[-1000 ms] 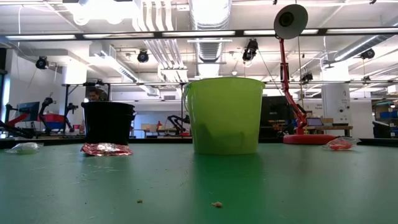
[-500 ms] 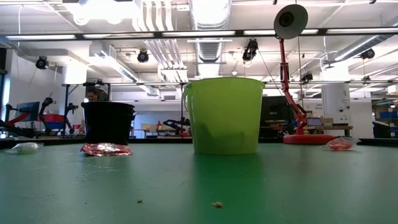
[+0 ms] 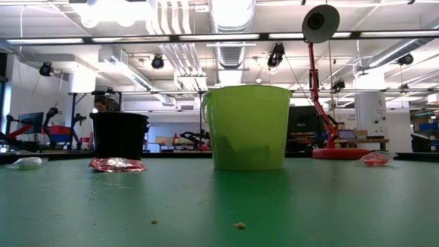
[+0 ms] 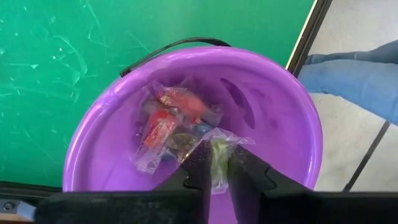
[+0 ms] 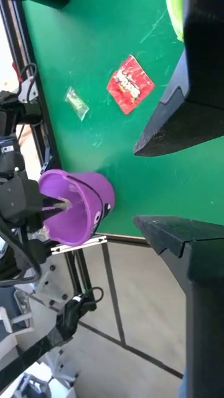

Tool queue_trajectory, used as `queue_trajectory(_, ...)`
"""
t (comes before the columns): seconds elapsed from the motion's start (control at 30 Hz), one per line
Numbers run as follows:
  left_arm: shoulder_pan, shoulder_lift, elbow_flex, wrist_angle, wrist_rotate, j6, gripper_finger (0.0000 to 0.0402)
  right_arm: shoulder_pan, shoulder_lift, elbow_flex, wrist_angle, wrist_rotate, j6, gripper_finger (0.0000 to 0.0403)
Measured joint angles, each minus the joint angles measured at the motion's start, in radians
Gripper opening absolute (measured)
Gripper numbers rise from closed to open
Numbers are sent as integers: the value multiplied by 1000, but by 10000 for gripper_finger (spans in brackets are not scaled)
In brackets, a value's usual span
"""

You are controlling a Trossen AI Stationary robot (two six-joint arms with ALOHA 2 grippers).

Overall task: Sort candy
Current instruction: Put the green gummy into the purple bucket

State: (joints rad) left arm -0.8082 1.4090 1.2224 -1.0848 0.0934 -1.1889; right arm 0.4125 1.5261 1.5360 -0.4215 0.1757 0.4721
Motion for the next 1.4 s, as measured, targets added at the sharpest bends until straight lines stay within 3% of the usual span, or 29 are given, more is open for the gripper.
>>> queue_trajectory(0.4, 0, 0, 44, -27, -2, 2, 105, 5, -3, 0, -442, -2, 250, 157)
queue_trajectory(0.7, 0, 0, 211, -187, -185, 95, 109, 96, -3, -6, -823, -2, 586, 156)
queue_trajectory(0.93, 0, 0, 326, -323, -314, 219, 110, 199, 7, -38, -826, -2, 850, 154)
queue_trajectory(1.13, 0, -3, 362, -380, -323, 276, 110, 265, 53, -57, -818, -8, 1036, 151)
queue_trajectory(1.4, 0, -4, 367, -398, -345, 380, 110, 332, 172, -64, -757, -132, 1179, 149)
